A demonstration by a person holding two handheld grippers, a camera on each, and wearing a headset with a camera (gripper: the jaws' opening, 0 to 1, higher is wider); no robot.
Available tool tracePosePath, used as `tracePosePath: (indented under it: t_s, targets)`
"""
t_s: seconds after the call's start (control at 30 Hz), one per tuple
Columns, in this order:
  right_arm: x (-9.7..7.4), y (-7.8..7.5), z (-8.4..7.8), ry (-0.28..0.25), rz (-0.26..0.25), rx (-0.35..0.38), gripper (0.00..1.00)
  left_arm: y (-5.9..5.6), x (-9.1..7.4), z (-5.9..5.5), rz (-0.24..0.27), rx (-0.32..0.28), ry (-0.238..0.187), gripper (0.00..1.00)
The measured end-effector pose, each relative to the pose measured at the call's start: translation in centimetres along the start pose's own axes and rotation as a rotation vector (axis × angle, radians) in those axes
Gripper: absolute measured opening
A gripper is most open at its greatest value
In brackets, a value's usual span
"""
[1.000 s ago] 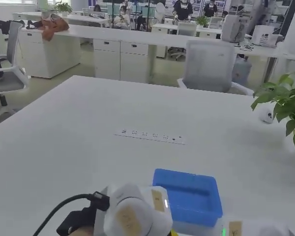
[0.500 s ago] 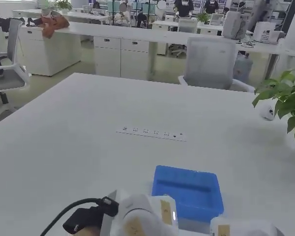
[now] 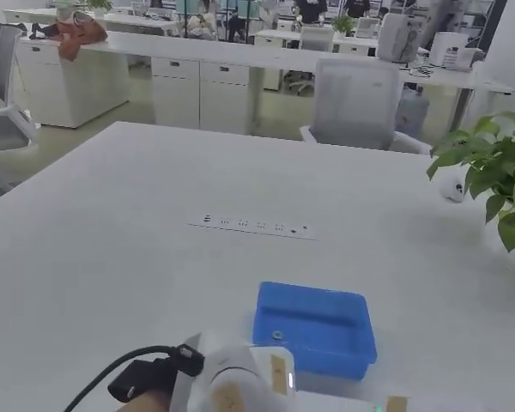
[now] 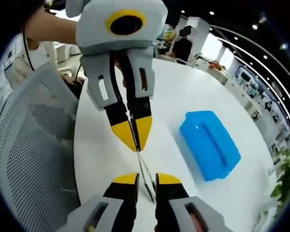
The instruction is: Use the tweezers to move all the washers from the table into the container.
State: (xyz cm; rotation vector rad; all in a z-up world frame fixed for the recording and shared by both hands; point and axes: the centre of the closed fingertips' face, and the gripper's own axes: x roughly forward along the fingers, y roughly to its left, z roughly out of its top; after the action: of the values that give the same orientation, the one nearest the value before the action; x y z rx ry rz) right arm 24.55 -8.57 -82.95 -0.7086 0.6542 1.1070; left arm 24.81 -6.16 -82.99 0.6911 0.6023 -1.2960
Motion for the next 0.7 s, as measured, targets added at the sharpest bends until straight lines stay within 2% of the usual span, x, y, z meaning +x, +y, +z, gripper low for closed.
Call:
tracePosePath:
  t_s: [0.07,0.13,0.2,0.33,0.47,0.53,0.63,0.67,0.7]
  targets:
    - [-0.9,-0.1,-0.4,-0.009,-0.025,0.053,0.1,0.1,0.4,-0.6,-0.003,-0.009,0.012,0.0]
    - [-1.8,-0.1,-0.8,-0.02,-0.053,0.107,0.1,0.2,0.9,-1.6,-0.004,-0.045,0.049,0.0]
    - [-2.5,-0.2,-1.5,-0.015,-0.09,0.171,0.1,0.2,1.4,-2.2,-0.005,-0.029,0.064,0.0]
    - [-4.0,-0.4,-2.0,-0.049,-0.134,0.29,0.11,0.6,1.7,-2.3,0.004,-0.052,0.069,0.0]
    - [-5.5,-0.9,-1.7,-0.104,-0.169,0.384,0.12,0.5,1.7,-2.1,0.002,-0.054,0.076,0.0]
    - [-6.0,-1.0,-1.6,-0.128,-0.17,0.429,0.11,0.5,1.6,-2.0,0.008,-0.063,0.073,0.0]
    - [-5.7,-1.0,-1.8,-0.136,-0.164,0.447,0.1,0.7,1.6,-2.2,0.035,-0.081,0.077,0.0]
    - [-5.3,-0.8,-2.0,-0.126,-0.156,0.44,0.11,0.8,1.7,-2.3,0.049,-0.084,0.075,0.0]
    - [-4.6,-0.6,-2.5,-0.087,-0.134,0.406,0.12,0.8,1.8,-2.4,0.058,-0.087,0.077,0.0]
